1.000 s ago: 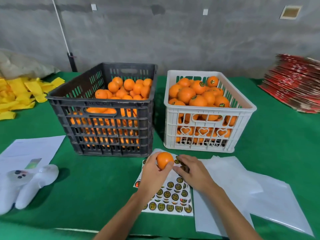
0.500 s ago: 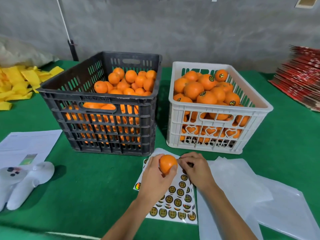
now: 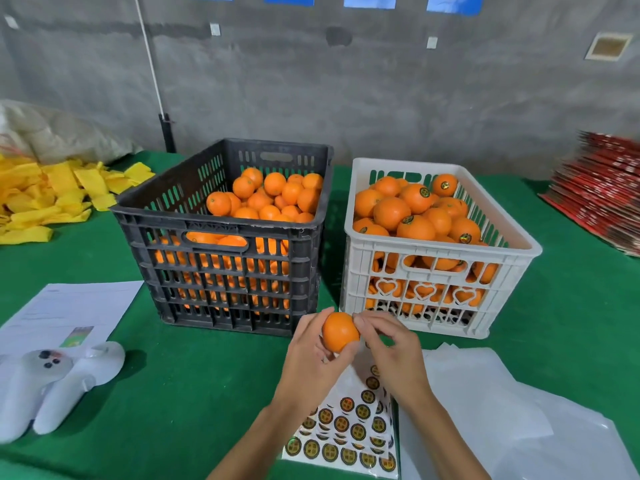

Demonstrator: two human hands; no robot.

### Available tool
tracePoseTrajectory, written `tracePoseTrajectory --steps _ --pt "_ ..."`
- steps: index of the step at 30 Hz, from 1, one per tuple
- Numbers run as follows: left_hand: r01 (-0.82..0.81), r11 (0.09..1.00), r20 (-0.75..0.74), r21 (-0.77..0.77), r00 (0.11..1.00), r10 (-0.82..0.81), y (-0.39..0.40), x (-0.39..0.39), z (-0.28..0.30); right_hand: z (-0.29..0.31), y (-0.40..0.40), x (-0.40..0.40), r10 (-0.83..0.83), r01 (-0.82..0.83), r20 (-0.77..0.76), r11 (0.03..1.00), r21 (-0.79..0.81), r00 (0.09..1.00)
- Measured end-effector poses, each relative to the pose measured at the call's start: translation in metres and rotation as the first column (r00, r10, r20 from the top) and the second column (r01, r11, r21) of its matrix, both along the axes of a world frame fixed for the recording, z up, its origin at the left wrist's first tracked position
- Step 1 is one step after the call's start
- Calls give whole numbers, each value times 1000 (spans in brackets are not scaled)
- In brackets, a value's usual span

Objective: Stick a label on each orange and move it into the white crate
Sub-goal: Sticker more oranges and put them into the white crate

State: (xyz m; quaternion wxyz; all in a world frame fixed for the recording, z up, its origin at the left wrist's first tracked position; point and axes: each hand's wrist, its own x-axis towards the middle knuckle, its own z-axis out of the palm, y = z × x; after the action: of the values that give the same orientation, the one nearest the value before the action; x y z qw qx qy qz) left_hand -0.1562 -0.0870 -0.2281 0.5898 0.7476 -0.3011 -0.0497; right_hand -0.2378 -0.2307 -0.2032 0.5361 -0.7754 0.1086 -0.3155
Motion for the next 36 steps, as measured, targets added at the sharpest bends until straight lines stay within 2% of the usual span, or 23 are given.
tracePoseTrajectory --steps 3,5,7,9,12,14,16,19,21,22,24,25,26,27,28,30,31,34,36 --pt "-16 1000 153 6 988 15 -2 8 32 29 4 1 17 -23 -42 987 -157 999" --pt "-3 1000 282 7 959 1 -12 14 65 54 5 7 -116 95 -50 946 -311 992" --pt "19 1000 446 -13 895 -11 -25 22 104 85 -1 19 -225 222 37 896 -385 974" --pt "45 999 565 1 824 -38 -43 35 143 119 -19 33 -244 281 145 880 -382 959" --pt "125 987 572 97 805 -158 -73 62 199 168 -58 60 -311 349 158 839 -418 937" --pt "125 977 590 172 781 -204 -90 84 227 189 -85 80 -427 449 175 708 -545 887" --pt "54 966 623 252 755 -204 -102 114 245 205 -104 98 -486 471 171 606 -641 857" --pt "-150 925 586 349 805 -91 -99 175 257 212 -112 124 -459 432 152 604 -669 876" --pt "-228 808 487 543 870 -82 -85 218 252 208 -101 143 -389 392 158 650 -651 908" --pt "-221 679 417 700 899 -136 -76 234 245 204 -94 153 -352 363 152 677 -640 924" --pt "-96 290 164 952 961 -221 -55 255 220 196 -77 170 -280 304 138 726 -617 950" --pt "32 139 -6 990 983 -182 -46 260 208 191 -71 177 -251 280 133 744 -607 959" --pt "195 77 -187 978 977 -100 -39 264 198 187 -65 184 -228 257 125 761 -595 966" --pt "323 96 -320 942 946 -46 -37 269 191 182 -60 189 -211 240 117 776 -583 970" --pt "392 167 -391 905 919 -43 -40 273 187 178 -56 193 -202 231 114 787 -573 973" --pt "379 273 -373 884 925 -77 -54 277 188 170 -52 199 -197 223 107 802 -553 974" --pt "342 253 -324 905 940 -110 -65 276 189 166 -51 201 -193 216 99 811 -543 976" --pt "192 17 -185 981 964 -193 -92 260 191 159 -49 201 -180 205 100 831 -517 979" --pt "123 -7 -123 992 980 -159 -101 256 181 158 -49 200 -183 213 107 835 -508 977"
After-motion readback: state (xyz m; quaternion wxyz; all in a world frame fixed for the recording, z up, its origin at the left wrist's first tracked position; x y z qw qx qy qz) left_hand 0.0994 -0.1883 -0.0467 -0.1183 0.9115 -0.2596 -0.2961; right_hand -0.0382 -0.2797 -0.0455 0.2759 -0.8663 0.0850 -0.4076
